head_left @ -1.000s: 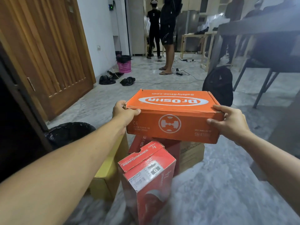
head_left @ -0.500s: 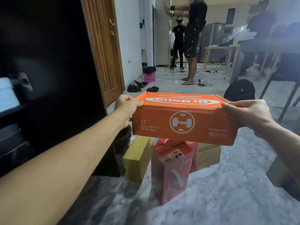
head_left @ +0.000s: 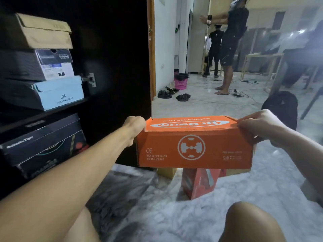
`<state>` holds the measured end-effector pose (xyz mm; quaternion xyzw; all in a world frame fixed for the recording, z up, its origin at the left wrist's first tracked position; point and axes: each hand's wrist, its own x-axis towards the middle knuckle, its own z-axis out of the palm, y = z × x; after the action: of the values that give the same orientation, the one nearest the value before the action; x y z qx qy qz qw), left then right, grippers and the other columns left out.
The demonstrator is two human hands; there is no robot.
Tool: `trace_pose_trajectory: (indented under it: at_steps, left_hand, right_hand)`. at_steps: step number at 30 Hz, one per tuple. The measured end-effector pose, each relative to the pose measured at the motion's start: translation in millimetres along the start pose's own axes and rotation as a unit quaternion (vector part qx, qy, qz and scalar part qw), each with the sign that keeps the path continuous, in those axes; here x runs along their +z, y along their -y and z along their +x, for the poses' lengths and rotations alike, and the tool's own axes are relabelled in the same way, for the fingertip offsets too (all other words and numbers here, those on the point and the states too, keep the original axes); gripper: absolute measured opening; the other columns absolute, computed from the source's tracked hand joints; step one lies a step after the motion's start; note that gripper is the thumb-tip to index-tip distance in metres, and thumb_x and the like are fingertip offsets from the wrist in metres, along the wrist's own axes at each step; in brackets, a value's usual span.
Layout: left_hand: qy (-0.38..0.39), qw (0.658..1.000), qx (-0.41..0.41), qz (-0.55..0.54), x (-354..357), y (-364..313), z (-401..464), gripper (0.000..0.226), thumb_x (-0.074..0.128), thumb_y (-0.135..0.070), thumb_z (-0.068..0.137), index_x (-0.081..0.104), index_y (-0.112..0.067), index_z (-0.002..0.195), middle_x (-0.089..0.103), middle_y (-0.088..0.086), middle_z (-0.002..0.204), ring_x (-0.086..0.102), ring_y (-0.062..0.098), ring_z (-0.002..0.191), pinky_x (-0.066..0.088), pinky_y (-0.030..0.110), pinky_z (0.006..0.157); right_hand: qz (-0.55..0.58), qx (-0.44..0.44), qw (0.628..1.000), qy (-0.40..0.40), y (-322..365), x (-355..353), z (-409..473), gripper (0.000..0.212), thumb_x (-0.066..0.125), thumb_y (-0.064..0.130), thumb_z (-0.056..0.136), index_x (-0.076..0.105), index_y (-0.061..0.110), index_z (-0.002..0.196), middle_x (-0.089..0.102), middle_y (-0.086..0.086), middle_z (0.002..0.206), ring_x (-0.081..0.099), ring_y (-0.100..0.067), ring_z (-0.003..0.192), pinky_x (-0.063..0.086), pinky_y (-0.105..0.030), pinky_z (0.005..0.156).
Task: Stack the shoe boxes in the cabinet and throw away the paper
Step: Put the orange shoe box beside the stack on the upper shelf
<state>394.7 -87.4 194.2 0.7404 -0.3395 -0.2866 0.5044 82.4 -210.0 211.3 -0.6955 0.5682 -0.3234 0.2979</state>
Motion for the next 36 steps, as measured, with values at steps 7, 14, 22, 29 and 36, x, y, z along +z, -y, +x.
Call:
trace_pose_trajectory:
  at_steps: [7,14,22,29,36]
  left_hand:
    - [-0.031,0.999,-0.033,0.001,-67.3,17.5,-32.6,0.025,0.048,-0.003,0.072,0.062,-0.008,0.091,0.06,0.006,0.077,0.056,0.022,0.073,0.046,0.046,0.089]
    - [-0.118,0.991,-0.065,-0.01,-135.8,30.4,-45.0,0.025,0.047,-0.001,0.074,0.064,-0.001,0.092,0.059,0.005,0.076,0.054,0.017,0.065,0.035,0.028,0.055]
    - [-0.309,0.949,-0.018,-0.06,-199.5,27.0,-56.4,0.04,0.05,-0.016,0.08,0.065,-0.008,0.117,0.068,0.016,0.106,0.056,0.022,0.074,0.035,0.026,0.054]
    - [-0.45,0.893,-0.009,-0.014,-239.2,-7.9,-86.5,0.04,0.047,-0.021,0.075,0.068,-0.006,0.106,0.068,0.014,0.108,0.062,0.032,0.093,0.044,0.031,0.069]
    - [-0.548,0.837,0.007,-0.015,-263.7,-19.4,-128.6,0.036,0.047,-0.026,0.069,0.065,-0.004,0.091,0.068,0.011,0.094,0.064,0.03,0.082,0.049,0.032,0.068]
  right_hand:
    - [-0.019,-0.039,0.996,0.077,50.2,31.7,-29.7,0.012,0.065,0.007,0.081,0.074,-0.001,0.083,0.072,-0.022,0.075,0.068,-0.031,0.06,0.06,-0.05,0.059]
    - [-0.011,-0.107,0.982,0.158,101.2,73.8,-55.4,0.023,0.08,0.028,0.077,0.077,0.009,0.089,0.075,-0.015,0.08,0.073,-0.032,0.076,0.061,-0.047,0.064]
    - [-0.008,-0.205,0.957,0.208,158.9,110.3,-69.0,0.029,0.084,0.029,0.069,0.075,0.014,0.092,0.074,-0.007,0.081,0.072,-0.024,0.076,0.062,-0.039,0.062]
    - [0.037,-0.239,0.941,0.237,198.8,121.6,-59.4,0.071,0.082,0.043,0.052,0.07,0.007,0.112,0.073,-0.009,0.093,0.071,-0.026,0.083,0.062,-0.044,0.069]
    - [0.081,-0.286,0.912,0.284,238.0,152.5,-59.9,0.059,0.078,0.032,0.076,0.06,0.006,0.126,0.066,-0.005,0.093,0.068,-0.021,0.08,0.059,-0.035,0.065]
